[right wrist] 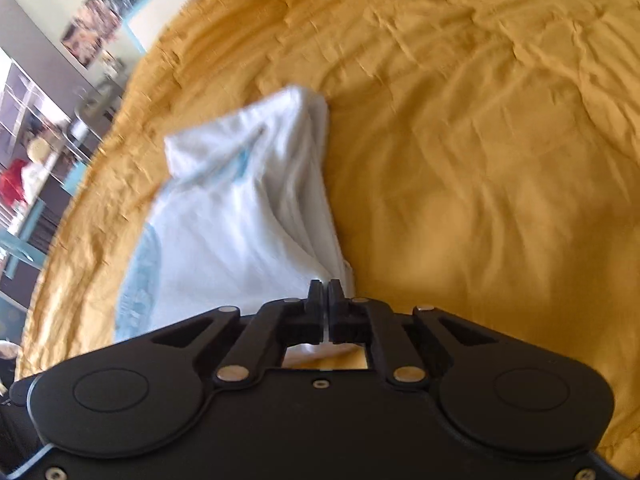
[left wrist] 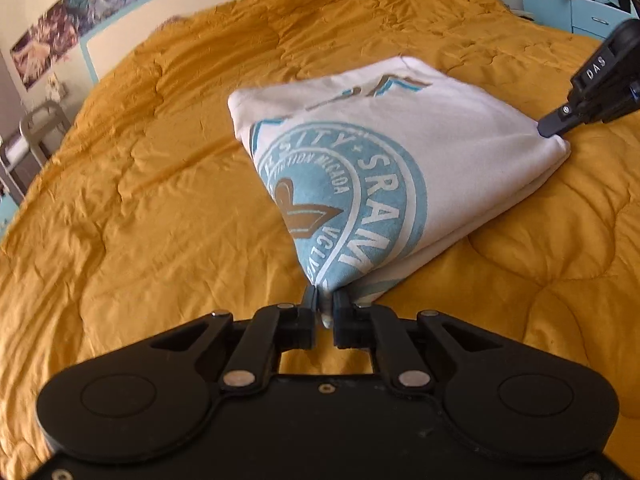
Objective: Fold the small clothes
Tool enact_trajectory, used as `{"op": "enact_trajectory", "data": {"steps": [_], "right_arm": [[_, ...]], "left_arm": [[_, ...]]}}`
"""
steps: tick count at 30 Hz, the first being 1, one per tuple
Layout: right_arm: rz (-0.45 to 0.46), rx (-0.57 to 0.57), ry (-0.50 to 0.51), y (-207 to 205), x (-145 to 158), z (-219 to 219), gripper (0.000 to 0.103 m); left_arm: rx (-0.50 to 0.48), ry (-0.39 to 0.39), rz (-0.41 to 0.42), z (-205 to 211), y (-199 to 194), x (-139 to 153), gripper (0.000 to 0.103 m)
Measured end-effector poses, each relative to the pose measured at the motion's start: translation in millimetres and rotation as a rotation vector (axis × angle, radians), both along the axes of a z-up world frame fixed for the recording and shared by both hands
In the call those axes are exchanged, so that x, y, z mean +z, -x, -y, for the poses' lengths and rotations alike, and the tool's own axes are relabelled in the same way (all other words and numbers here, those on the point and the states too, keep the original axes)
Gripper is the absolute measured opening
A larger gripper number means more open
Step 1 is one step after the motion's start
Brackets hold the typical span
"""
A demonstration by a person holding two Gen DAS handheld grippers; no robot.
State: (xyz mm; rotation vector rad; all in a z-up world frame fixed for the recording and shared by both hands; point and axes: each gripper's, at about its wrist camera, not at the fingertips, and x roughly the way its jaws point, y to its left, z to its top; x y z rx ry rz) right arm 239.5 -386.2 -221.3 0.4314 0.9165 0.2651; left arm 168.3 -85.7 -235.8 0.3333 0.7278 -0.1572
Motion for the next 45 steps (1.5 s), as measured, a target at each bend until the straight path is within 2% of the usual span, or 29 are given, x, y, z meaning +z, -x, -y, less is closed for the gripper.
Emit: {"op": "enact_trajectory", "data": {"steps": [2, 5, 6, 9, 11, 12, 13, 17, 19, 21, 22, 23, 24, 28, 30, 32, 35, 36, 37, 39, 42, 45], "right_arm": [[-0.037, -0.028, -0.043, 0, -11, 4, 0.002], [-0.04, -0.042, -0.069, 1, -5, 7, 0.007], [-0.027, -0.05, -0.089, 3, 2, 8, 0.015], [0.096, -0.011, -0.085, 2, 30, -1, 0.015], [0.161, -0.002, -0.086, -10, 45, -9, 0.024], [0.176, 0.002, -0.092, -20, 47, -12, 0.038], [0.184, -0.008, -0.087, -31, 47, -15, 0.044], [0.154, -0.079, -0.069, -76, 33, -23, 0.043], [0.125, -0.103, -0.064, -93, 25, -26, 0.043], [0.109, -0.112, -0.067, -103, 20, -28, 0.043], [0.106, -0.097, -0.071, -108, 18, -30, 0.031], [0.1, -0.065, -0.066, -112, 16, -35, 0.016], [0.097, -0.055, -0.037, -114, 16, -38, 0.008], [0.184, -0.053, 0.069, -110, 37, -45, 0.003], [0.157, -0.058, 0.091, -116, 33, -45, 0.003], [0.067, -0.055, 0.095, -127, 12, -45, 0.003], [0.049, -0.052, 0.116, -128, 3, -47, 0.003], [0.05, -0.071, 0.122, -127, 9, -48, 0.006], [0.075, -0.098, 0.126, -123, 18, -49, 0.016], [0.187, -0.103, 0.144, -115, 40, -60, 0.016], [0.279, 0.053, 0.031, -122, 62, -88, 0.016], [0.246, 0.236, -0.099, -153, 67, -135, 0.016]], "left_arm": [[0.006, 0.039, -0.022, -6, -3, -3, 0.006], [-0.005, 0.132, -0.027, -20, -2, 11, 0.007], [-0.007, 0.168, -0.023, -26, 1, 19, 0.01], [0.026, 0.271, 0.032, -44, 16, 48, 0.013], [0.027, 0.369, 0.063, -54, 17, 65, 0.015], [0.022, 0.438, 0.075, -58, 15, 72, 0.021], [0.014, 0.508, 0.082, -59, 10, 77, 0.026], [0.008, 0.614, 0.055, -54, -12, 71, 0.028], [0.023, 0.657, -0.01, -51, -22, 59, 0.029], [0.047, 0.675, -0.067, -49, -30, 44, 0.031], [0.057, 0.689, -0.103, -48, -34, 36, 0.038], [0.065, 0.708, -0.139, -48, -38, 28, 0.041], [0.08, 0.726, -0.151, -50, -37, 20, 0.042], [0.108, 0.802, -0.15, -59, -38, 11, 0.043], [0.112, 0.794, -0.155, -57, -38, 6, 0.043], [0.118, 0.801, -0.162, -57, -38, 0, 0.044], [0.128, 0.824, -0.174, -60, -43, -4, 0.044], [0.128, 0.829, -0.175, -61, -44, -4, 0.044], [0.128, 0.835, -0.173, -62, -44, -6, 0.045], [0.124, 0.843, -0.158, -63, -40, -8, 0.045], [0.12, 0.854, -0.126, -63, -33, -10, 0.046], [0.121, 0.855, -0.111, -61, -30, -10, 0.046]]}}
